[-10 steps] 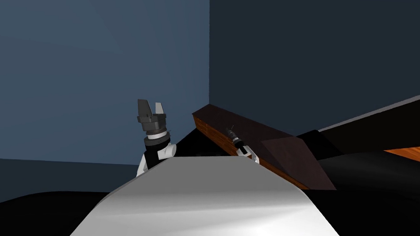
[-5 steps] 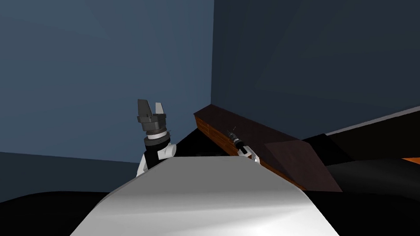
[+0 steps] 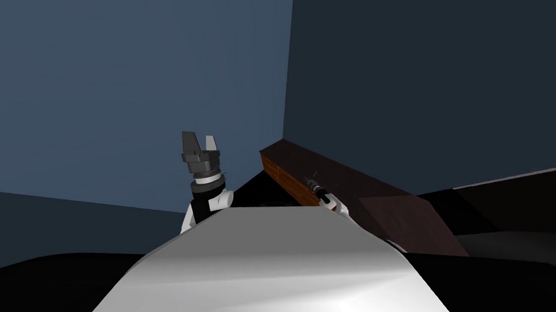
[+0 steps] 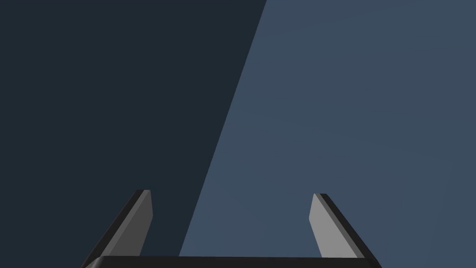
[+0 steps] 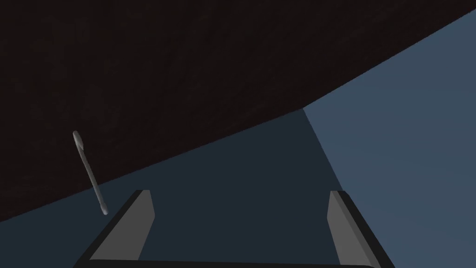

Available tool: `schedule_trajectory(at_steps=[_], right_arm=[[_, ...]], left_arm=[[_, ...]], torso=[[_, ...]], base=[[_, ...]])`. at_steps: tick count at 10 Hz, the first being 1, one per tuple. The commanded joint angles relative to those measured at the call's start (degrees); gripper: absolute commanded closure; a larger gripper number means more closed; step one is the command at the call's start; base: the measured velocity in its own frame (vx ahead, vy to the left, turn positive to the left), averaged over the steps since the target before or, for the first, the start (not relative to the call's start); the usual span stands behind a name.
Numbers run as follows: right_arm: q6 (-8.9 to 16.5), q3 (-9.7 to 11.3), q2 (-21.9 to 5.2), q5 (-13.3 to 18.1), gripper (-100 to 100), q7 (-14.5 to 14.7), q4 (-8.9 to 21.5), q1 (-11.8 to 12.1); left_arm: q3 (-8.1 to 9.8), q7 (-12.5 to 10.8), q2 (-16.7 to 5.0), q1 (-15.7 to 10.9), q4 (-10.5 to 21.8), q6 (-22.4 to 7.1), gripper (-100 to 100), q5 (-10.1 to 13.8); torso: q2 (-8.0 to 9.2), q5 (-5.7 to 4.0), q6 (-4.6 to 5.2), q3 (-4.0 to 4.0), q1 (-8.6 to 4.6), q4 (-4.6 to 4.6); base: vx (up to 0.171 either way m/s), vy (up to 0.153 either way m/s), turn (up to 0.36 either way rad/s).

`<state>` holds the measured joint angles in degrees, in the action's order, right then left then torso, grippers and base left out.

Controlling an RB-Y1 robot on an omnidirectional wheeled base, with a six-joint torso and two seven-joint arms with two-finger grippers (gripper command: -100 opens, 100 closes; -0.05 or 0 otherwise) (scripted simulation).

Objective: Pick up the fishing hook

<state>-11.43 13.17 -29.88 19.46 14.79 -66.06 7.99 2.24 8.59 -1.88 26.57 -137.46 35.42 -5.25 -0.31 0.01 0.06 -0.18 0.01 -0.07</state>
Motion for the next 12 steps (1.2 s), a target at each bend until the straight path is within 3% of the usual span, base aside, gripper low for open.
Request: schedule_trajectory(at_steps=[1, 5, 6, 12], right_arm=[[1.07, 0.62, -1.12, 0.4, -100, 0.9, 2.86, -0.88], [5.23, 2.93, -5.21, 0.99, -100, 3.26, 11.69, -3.43], [5.23, 2.93, -5.21, 0.99, -100, 3.26, 11.69, -3.43], [10.27, 5.95, -10.09, 0.59, -100, 6.55, 20.9, -6.13]], left_arm=[[0.0, 0.0, 0.0, 0.0, 0.0, 0.0, 0, 0.0], [0.0, 0.0, 0.0, 0.0, 0.0, 0.0, 0, 0.0], [0.0, 0.0, 0.0, 0.0, 0.0, 0.0, 0, 0.0], [0.0, 0.0, 0.0, 0.0, 0.0, 0.0, 0, 0.0]], torso=[[0.0, 0.0, 0.0, 0.0, 0.0, 0.0], [-0.13, -0.01, -0.01, -0.07, -0.03, -0.02], [-0.14, 0.0, 0.0, -0.07, -0.06, -0.02], [-0.11, -0.02, -0.01, -0.06, -0.11, -0.02]], base=[[0.069, 0.024, 0.056], [0.12, 0.014, 0.085], [0.098, 0.007, 0.021], [0.115, -0.005, 0.038]])
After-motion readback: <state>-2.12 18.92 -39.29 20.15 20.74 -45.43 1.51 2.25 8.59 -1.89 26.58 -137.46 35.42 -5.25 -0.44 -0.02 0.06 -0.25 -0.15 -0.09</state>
